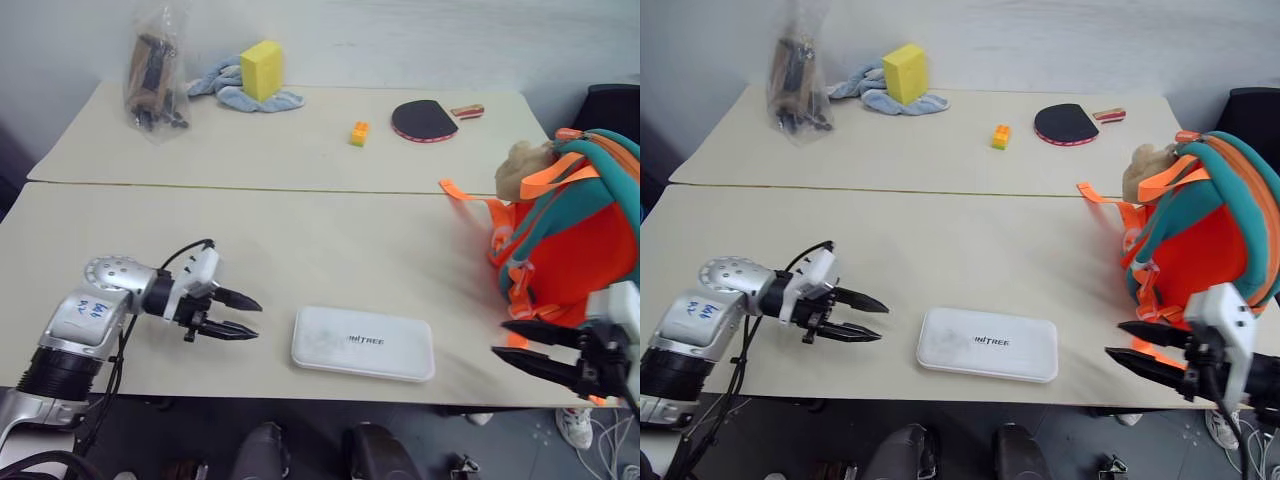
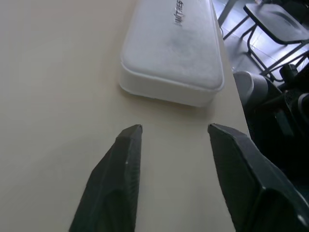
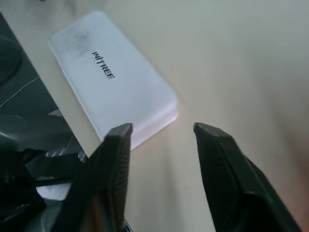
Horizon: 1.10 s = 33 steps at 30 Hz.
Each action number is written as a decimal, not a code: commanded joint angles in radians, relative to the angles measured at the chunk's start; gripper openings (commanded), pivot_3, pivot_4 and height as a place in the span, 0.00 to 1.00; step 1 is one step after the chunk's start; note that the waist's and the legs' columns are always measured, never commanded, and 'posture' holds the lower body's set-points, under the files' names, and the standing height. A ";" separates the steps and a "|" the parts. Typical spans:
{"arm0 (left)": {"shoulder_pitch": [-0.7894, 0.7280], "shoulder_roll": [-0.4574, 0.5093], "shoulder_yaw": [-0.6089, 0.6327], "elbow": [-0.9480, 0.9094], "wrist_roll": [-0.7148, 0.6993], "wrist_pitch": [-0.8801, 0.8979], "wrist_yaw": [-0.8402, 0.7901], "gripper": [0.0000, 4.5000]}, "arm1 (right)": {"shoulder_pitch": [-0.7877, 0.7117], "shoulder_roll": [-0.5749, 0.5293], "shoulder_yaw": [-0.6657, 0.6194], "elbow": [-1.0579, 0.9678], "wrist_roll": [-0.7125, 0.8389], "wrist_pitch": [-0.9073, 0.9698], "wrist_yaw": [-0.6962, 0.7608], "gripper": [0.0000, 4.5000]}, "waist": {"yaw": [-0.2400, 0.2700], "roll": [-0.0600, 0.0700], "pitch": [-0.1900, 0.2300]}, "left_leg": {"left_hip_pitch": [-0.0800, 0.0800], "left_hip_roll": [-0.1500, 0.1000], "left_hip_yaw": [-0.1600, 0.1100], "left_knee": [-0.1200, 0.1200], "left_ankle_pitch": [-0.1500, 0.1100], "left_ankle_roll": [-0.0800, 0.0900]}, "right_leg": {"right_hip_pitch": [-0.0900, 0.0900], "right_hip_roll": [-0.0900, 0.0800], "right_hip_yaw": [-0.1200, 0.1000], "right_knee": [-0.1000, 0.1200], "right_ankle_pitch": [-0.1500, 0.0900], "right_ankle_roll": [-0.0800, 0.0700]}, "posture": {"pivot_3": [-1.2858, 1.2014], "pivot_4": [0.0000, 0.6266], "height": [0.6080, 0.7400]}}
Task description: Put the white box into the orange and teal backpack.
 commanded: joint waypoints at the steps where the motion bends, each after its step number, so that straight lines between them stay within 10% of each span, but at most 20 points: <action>1: -0.038 -0.033 -0.016 -0.002 0.006 -0.008 0.000 0.25 | -0.036 -0.019 0.134 0.016 -0.094 -0.068 0.000 0.18 | 0.002 0.000 0.000 | -0.001 0.000 0.000 0.001 0.000 0.000 | 0.000 0.000 0.000 0.000 0.000 0.000 | 0.52 0.24 1.00; 5: -0.029 -0.079 -0.050 -0.007 0.036 -0.024 0.023 0.01 | -0.086 -0.027 0.252 0.077 -0.169 -0.104 0.007 0.00 | -0.001 0.000 0.000 | -0.001 -0.001 0.000 0.006 -0.001 0.002 | 0.002 -0.001 0.000 0.000 0.000 0.001 | 0.52 0.24 1.00; 33: -0.027 -0.145 -0.069 0.065 0.112 0.063 0.163 0.01 | -0.344 0.035 0.523 0.235 -0.335 -0.146 -0.049 0.00 | -0.001 0.000 0.000 | -0.003 0.001 -0.001 0.013 -0.002 0.002 | 0.001 0.000 -0.001 0.004 0.000 0.001 | 0.52 0.24 1.00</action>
